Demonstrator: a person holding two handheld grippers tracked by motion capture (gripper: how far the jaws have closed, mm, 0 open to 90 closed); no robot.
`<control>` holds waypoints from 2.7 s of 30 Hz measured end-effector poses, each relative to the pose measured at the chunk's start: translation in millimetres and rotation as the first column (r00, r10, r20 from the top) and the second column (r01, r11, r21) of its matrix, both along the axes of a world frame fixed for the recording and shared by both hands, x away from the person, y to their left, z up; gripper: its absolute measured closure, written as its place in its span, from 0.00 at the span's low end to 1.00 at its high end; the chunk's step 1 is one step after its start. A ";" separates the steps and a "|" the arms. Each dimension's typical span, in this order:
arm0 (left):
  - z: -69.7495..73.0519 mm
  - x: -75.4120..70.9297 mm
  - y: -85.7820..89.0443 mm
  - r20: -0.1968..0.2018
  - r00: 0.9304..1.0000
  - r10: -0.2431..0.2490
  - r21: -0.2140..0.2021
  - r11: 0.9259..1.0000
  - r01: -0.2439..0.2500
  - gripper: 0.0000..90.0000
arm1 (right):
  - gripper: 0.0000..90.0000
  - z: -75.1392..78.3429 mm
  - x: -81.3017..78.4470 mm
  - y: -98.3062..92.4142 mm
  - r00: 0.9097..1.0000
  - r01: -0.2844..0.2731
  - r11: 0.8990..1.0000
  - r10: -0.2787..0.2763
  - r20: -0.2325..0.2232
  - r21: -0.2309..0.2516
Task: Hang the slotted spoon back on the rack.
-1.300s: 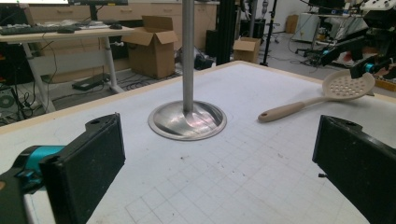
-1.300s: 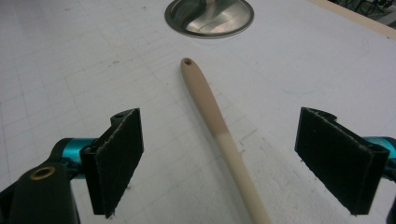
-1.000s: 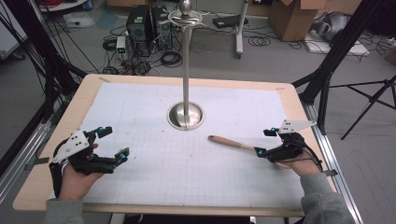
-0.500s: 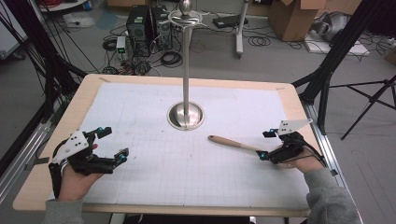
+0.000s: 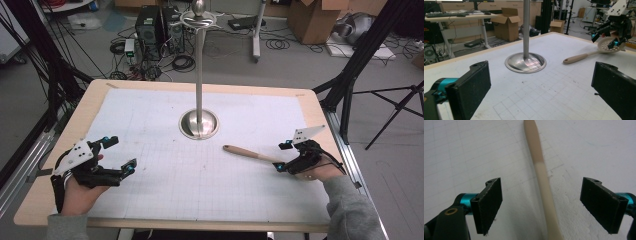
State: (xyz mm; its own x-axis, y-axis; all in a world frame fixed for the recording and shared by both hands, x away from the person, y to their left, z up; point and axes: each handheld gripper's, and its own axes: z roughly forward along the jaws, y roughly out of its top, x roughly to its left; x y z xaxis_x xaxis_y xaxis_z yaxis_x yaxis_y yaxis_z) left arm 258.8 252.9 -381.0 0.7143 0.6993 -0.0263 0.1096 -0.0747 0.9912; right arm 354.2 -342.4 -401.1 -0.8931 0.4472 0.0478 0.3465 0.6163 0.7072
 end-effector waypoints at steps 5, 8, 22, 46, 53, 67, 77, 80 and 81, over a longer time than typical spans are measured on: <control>0.6 -0.3 -0.5 0.006 1.000 -0.005 -0.016 1.000 0.005 0.03 | 0.22 -4.3 3.2 2.2 1.000 -0.023 0.999 0.023 -0.015 -0.036; -0.4 0.1 0.8 0.002 1.000 0.000 -0.012 1.000 0.000 0.03 | 0.24 -5.8 5.2 3.0 1.000 -0.018 0.998 0.017 -0.016 -0.059; -2.3 1.0 1.4 -0.006 1.000 0.000 -0.011 1.000 0.000 0.03 | 0.42 -11.9 13.7 10.0 0.996 -0.020 0.980 0.003 -0.089 -0.196; -3.0 0.1 3.7 -0.009 1.000 0.006 -0.019 1.000 -0.006 0.03 | 0.83 -15.6 14.6 14.2 0.996 -0.022 0.959 -0.004 -0.090 -0.284; -3.0 0.0 4.0 -0.009 1.000 0.009 -0.017 1.000 -0.009 0.03 | 0.87 -14.7 12.3 16.6 0.997 -0.064 0.949 0.048 -0.057 -0.310; -2.7 -0.2 5.0 -0.009 1.000 0.010 -0.016 1.000 -0.010 0.03 | 0.87 -12.1 10.6 18.3 0.994 -0.080 0.956 0.053 -0.101 -0.282; -2.8 -0.4 6.3 -0.010 1.000 0.013 -0.020 1.000 -0.014 0.03 | 0.87 -0.6 11.3 11.0 0.996 -0.013 0.985 -0.002 -0.086 -0.173; -3.0 -0.1 5.5 -0.010 1.000 0.011 -0.019 1.000 -0.011 0.03 | 0.87 2.5 10.5 9.5 0.997 -0.008 0.989 -0.003 -0.072 -0.147; -3.0 -0.1 5.3 -0.010 1.000 0.011 -0.019 1.000 -0.011 0.03 | 0.87 3.5 9.9 9.4 0.997 -0.005 0.990 -0.005 -0.071 -0.138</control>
